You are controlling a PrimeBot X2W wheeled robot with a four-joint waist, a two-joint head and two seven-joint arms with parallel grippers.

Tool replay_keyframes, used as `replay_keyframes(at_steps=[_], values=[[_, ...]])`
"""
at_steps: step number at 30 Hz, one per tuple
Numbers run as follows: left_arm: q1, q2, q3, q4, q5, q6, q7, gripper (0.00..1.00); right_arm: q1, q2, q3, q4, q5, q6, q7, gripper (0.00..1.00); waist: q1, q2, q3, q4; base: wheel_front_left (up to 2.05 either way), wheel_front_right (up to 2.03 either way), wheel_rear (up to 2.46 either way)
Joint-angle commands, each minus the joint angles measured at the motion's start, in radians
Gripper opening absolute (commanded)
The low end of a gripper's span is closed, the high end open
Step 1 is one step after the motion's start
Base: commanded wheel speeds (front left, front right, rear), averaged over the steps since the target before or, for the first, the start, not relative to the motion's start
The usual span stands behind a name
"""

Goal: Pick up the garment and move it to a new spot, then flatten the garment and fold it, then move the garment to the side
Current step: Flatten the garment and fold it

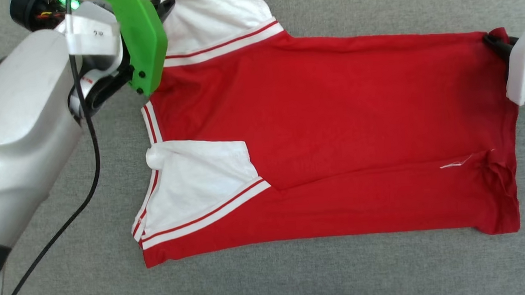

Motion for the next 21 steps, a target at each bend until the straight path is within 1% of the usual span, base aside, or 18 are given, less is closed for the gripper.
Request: replay_keyframes(at_steps=[1, 4, 6, 11, 16, 21], values=[[0.039, 0.012, -0.004, 0.000, -0.003, 0.000, -0.018, 0.00, 0.026, -0.010, 0.011, -0.012, 0.013, -0.001, -0.036, 0.00, 0.0000, 0.0000, -0.090, -0.013, 0.00, 0.00, 0.00], [0.101, 0.028, -0.009, -0.014, -0.013, 0.002, -0.050, 0.00, 0.072, -0.024, 0.039, -0.037, 0.027, -0.001, -0.098, 0.00, 0.0000, 0.0000, -0.149, -0.014, 0.00, 0.00, 0.00], [0.149, 0.047, -0.021, -0.031, -0.004, 0.012, -0.072, 0.00, 0.102, -0.036, 0.055, -0.051, 0.028, -0.001, -0.139, 0.00, 0.0000, 0.0000, -0.186, -0.015, 0.00, 0.00, 0.00], [0.295, 0.082, -0.046, -0.096, -0.013, 0.050, -0.118, 0.00, 0.209, -0.062, 0.083, -0.098, 0.048, -0.001, -0.211, 0.00, 0.0000, 0.0000, -0.264, -0.006, 0.00, 0.00, 0.00], [0.443, 0.123, -0.071, -0.179, -0.028, 0.101, -0.151, 0.00, 0.343, -0.087, 0.077, -0.145, 0.073, -0.001, -0.260, 0.00, 0.0000, 0.0000, -0.315, 0.000, 0.00, 0.00, 0.00], [0.566, 0.147, -0.093, -0.233, -0.055, 0.142, -0.175, 0.00, 0.488, -0.103, 0.041, -0.178, 0.096, -0.001, -0.286, 0.00, 0.0000, 0.0000, -0.328, 0.005, 0.00, 0.00, 0.00]])
